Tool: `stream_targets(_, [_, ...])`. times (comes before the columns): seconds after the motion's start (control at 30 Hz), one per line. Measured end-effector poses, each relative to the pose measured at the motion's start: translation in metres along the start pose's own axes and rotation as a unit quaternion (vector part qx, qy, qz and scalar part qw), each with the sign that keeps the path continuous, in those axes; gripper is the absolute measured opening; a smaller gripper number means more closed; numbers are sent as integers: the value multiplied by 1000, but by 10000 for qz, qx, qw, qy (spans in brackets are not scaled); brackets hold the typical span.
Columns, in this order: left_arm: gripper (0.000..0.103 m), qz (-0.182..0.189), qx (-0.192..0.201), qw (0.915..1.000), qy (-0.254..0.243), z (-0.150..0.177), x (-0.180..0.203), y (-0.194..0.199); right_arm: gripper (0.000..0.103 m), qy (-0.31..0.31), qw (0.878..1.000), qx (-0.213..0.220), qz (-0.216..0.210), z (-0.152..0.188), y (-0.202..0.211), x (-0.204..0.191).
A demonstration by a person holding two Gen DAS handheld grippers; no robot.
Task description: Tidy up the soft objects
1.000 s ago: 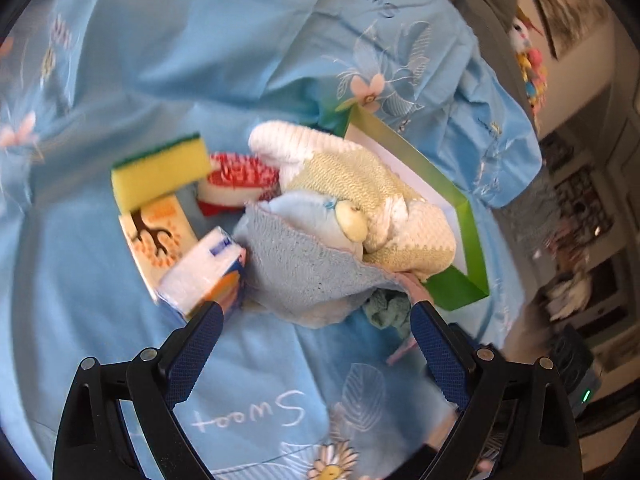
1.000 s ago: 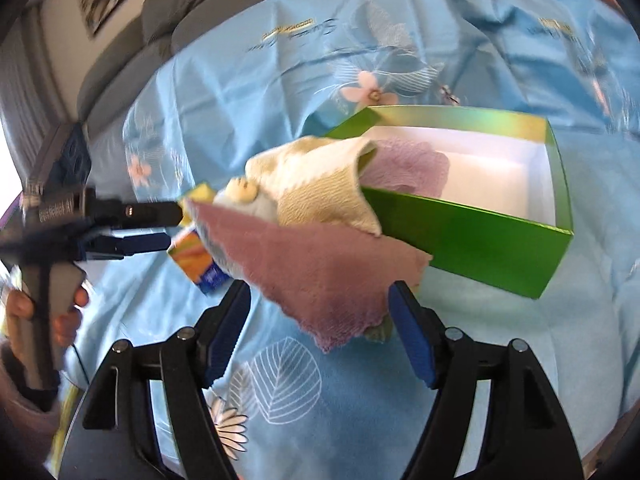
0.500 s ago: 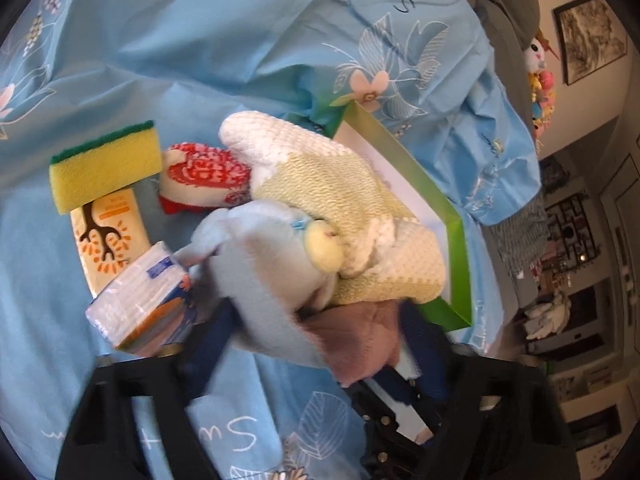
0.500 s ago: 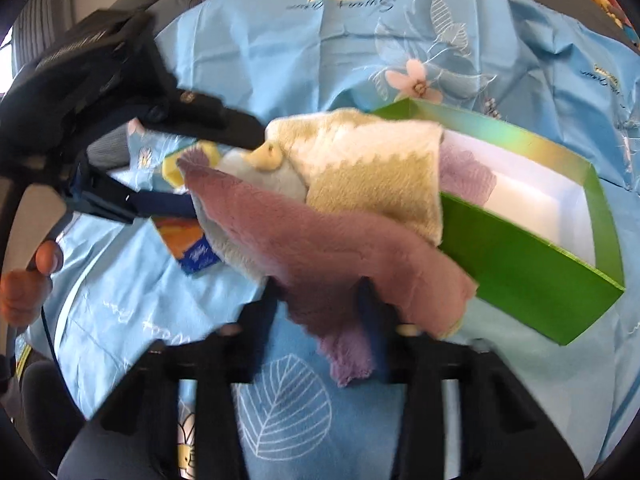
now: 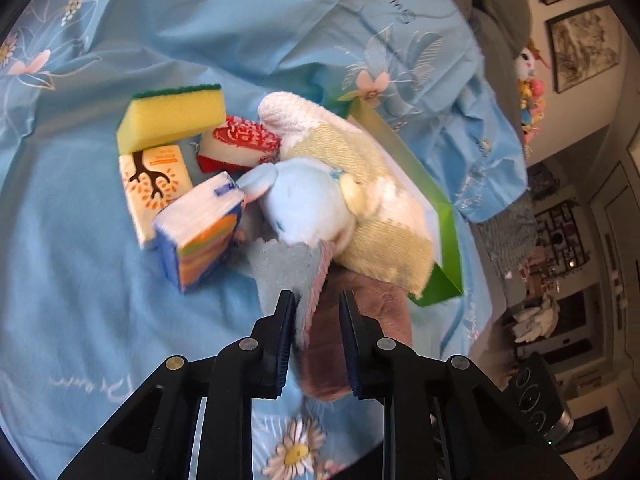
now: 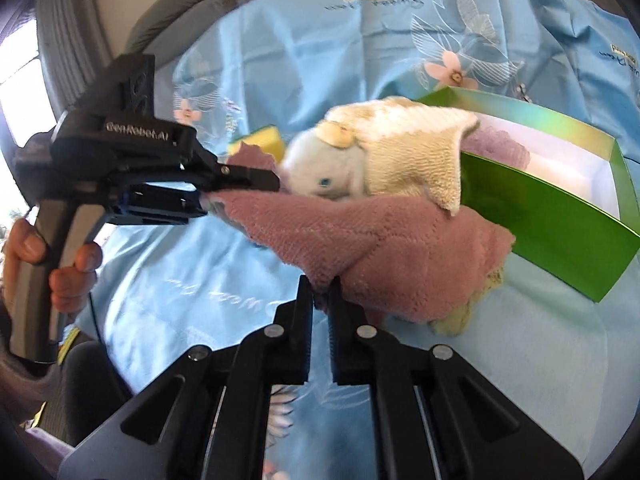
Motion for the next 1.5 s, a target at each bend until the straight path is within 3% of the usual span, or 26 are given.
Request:
stream_targets(0.27, [23,457,466,9972,-363,2,39,52,6,195,9971,622,-399,-21,50,-39])
stream_targets(0.33, [23,340,459,9969,-548,3,46,55,6,221,9954,815,-452,-31,62,-44])
stream_targets(0.4, [23,86,263,9987,-432,6,38,46,6,325,9940,947,-438,-38,71,-49])
stream_targets(0.5, [29,-256,-144,9994,-176,23,13,24,9,397,9970,641,-164,-36,63,-46])
stream_targets(0.57, [53,-719,-319,9967,-185,33,-6,11,12,189,9994,272,-69,-24,49,-33])
stream_targets(0.6, [78,-888,-388,9951,-217,36,-12,6,20,101,9999,96,2,-16,42,-27])
stream_targets(0.63, [88,-1102,-465,9925,-233,38,-21,0,38,48,10000,-28,51,-10,38,-23])
stream_targets(0.7, [88,-1338,-550,9890,-313,42,-30,-8,63,-110,9993,-273,250,5,28,-13])
stream_targets(0.9, [88,-1888,-916,9733,-934,56,-37,-33,63,-521,9945,-715,559,30,9,5])
stream_targets(1.03, [88,-1903,-1092,9650,-1440,72,-30,-46,63,-572,9909,-1005,691,43,-2,10])
stream_targets(1.1, [83,-1681,-1085,9673,-1558,79,-24,-47,64,-598,9893,-1113,725,47,-7,13])
stream_targets(1.17, [55,-1504,-1063,9697,-1605,83,-19,-44,64,-602,9890,-1156,705,51,-8,13])
stream_targets(1.2, [26,-1287,-1089,9736,-1537,86,-17,-43,59,-548,9893,-1154,702,51,-8,12])
stream_targets(1.23, [9,-1151,-1161,9760,-1440,88,-16,-44,44,-474,9897,-1149,708,52,-7,11])
stream_targets(1.27, [9,-1062,-1216,9778,-1337,89,-17,-46,35,-422,9902,-1135,701,51,-6,10])
stream_targets(1.3, [9,-1052,-1151,9793,-1291,91,-18,-46,20,-381,9909,-1117,643,51,-6,8])
stream_targets(1.37, [9,-879,-1028,9839,-1168,90,-15,-40,10,-358,9926,-1064,457,49,-6,4])
stream_targets(1.5, [9,-485,-721,9877,-1301,82,8,-16,9,-140,9963,-768,368,36,6,-10])
Point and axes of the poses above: each gripper's, at about its wrist camera, not at the fingertips, and y roughly against the way its jaws point, x to its right, z to its underside, the point moved 7 cm from there along -y, roughly the way its jaws point, and after that the axes turned 2 degrees about z, right-handed, at the moved point
